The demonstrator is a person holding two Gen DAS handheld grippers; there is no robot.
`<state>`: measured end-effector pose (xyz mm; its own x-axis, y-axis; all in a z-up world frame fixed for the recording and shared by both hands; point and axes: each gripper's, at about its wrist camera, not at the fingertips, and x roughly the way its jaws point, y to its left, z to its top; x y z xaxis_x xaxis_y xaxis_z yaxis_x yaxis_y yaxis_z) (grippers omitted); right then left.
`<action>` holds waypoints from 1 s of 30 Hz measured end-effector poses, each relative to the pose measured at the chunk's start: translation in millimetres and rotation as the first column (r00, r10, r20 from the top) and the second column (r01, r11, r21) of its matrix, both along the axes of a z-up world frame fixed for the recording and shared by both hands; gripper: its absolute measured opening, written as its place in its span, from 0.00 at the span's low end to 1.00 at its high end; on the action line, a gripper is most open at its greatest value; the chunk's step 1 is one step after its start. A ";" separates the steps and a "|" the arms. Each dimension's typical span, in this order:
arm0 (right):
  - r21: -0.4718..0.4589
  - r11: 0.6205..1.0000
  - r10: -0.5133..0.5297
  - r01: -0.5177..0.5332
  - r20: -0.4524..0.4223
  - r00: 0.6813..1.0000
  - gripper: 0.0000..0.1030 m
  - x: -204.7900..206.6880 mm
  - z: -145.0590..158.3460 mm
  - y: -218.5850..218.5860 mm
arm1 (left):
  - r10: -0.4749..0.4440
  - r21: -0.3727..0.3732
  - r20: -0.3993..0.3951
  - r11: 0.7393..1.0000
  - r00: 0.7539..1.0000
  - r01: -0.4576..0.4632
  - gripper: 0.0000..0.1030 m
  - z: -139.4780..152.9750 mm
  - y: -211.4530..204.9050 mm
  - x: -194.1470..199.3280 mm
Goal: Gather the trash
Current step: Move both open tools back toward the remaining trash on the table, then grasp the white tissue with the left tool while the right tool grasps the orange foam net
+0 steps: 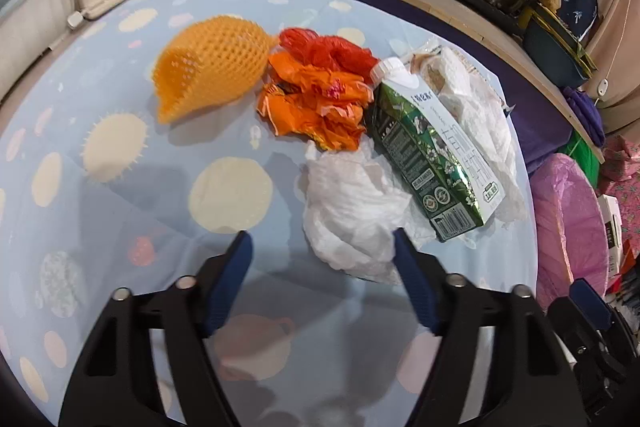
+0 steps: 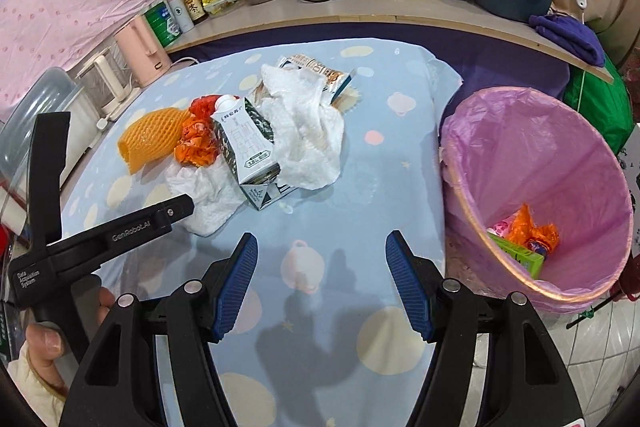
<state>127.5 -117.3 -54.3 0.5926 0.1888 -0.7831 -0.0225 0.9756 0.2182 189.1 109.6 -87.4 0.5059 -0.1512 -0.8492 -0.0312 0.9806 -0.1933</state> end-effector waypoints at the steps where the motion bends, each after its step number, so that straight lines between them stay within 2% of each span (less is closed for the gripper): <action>1: 0.001 1.000 0.005 -0.005 -0.004 1.000 0.63 2.9 -1.4 2.3 | -0.012 -0.009 -0.005 1.000 1.000 0.012 0.46 -1.6 -0.8 0.6; 2: 0.003 1.000 0.010 -0.010 -0.005 1.000 0.63 5.9 -2.0 3.3 | -0.026 -0.015 -0.010 1.000 1.000 0.025 0.31 -2.6 -1.7 0.4; 4: 0.002 1.000 0.019 -0.019 -0.003 1.000 0.63 12.8 -2.7 6.7 | -0.047 -0.013 -0.015 0.999 0.999 0.047 0.16 -3.1 -3.4 -2.0; 6: 0.001 0.999 0.033 -0.033 -0.001 0.999 0.62 21.7 -3.1 11.9 | -0.055 0.002 -0.006 0.998 0.998 0.055 0.11 -1.1 -3.3 -7.7; 8: -0.004 0.999 0.043 -0.043 0.010 0.999 0.58 29.3 -3.4 15.6 | -0.058 0.000 -0.009 0.998 0.998 0.058 0.10 0.4 -0.5 -12.9; 10: -0.007 0.999 0.054 -0.054 0.010 0.999 0.49 38.8 -6.1 19.5 | -0.058 0.006 -0.018 0.998 0.998 0.058 0.10 0.9 1.9 -17.2; 17: -0.020 0.999 0.048 -0.049 -0.009 0.999 0.28 67.4 -20.6 23.4 | -0.061 0.010 -0.039 0.998 0.997 0.061 0.10 2.8 11.6 -27.6; 19: -0.028 0.999 0.046 -0.047 -0.015 0.999 0.14 72.7 -23.6 23.5 | -0.061 0.010 -0.038 0.998 0.997 0.062 0.10 4.2 12.9 -30.7; 21: -0.025 0.999 0.047 -0.048 -0.021 0.999 0.04 74.3 -24.8 22.3 | -0.063 0.004 -0.035 0.998 0.997 0.063 0.10 6.4 15.3 -34.0; 25: -0.003 1.000 0.025 -0.025 0.019 1.000 0.03 62.9 -12.1 13.0 | -0.068 0.003 -0.017 0.998 0.998 0.068 0.10 16.0 18.7 -44.2; 30: 0.041 0.999 0.005 -0.009 0.084 0.996 0.03 39.5 17.8 -1.3 | -0.077 0.005 0.023 0.997 0.997 0.077 0.10 36.3 17.0 -60.3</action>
<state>167.0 -118.6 -36.5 0.6546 0.2241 -0.7220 -0.0491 0.9657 0.2552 128.9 126.7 -51.0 0.5128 -0.1867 -0.8380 0.0488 0.9808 -0.1886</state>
